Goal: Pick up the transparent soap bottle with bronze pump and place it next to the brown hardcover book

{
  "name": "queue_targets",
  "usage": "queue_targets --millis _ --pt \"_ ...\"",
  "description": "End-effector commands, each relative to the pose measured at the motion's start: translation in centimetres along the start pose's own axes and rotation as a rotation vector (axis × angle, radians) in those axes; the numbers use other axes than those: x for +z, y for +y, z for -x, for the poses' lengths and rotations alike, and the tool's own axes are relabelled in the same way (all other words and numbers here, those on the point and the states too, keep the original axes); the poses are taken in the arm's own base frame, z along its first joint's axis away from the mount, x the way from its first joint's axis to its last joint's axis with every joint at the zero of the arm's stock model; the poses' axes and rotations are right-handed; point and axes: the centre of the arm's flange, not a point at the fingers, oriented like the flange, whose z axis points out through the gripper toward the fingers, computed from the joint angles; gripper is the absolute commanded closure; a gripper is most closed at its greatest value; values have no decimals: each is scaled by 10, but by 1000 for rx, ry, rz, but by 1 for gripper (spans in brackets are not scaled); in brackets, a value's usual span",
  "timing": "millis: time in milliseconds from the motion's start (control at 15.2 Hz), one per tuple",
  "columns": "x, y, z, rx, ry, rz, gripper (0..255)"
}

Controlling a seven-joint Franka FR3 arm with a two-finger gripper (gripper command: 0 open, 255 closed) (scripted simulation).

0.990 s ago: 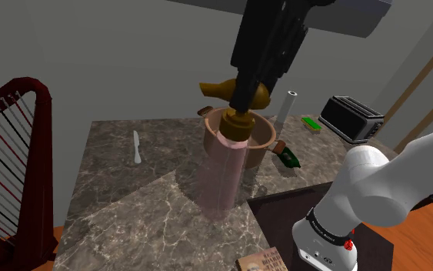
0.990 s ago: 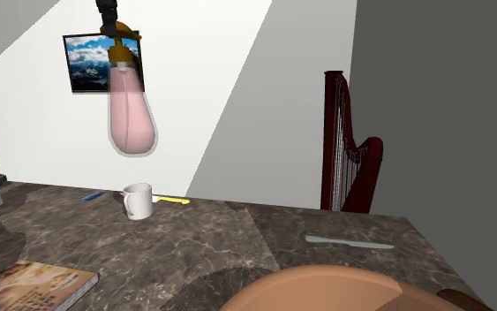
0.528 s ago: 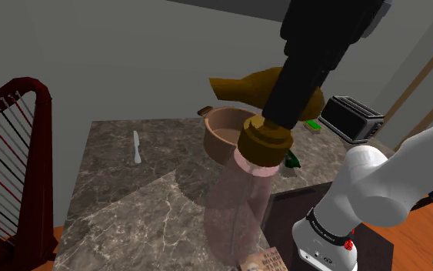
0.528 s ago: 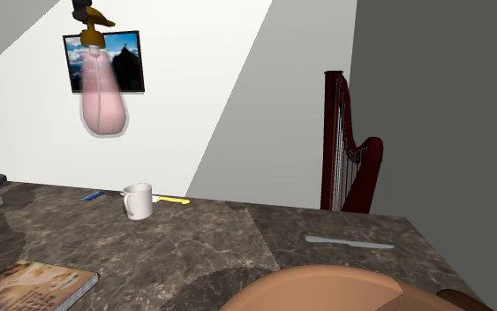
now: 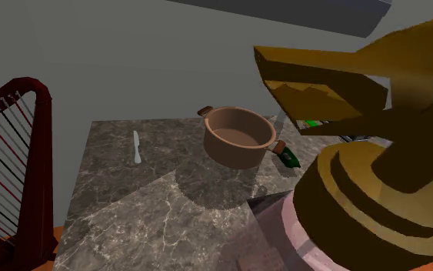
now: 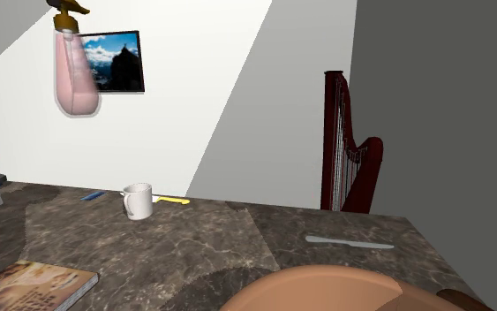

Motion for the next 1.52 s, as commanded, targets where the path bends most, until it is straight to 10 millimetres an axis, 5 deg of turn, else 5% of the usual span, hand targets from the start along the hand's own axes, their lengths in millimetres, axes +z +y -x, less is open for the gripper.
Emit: queue_targets --millis 0,66,1452 --pt "-8 -17 16 6 1 -2 255" --pt "-12 -29 25 6 1 -2 255" --pt "97 -11 29 6 1 -2 255"
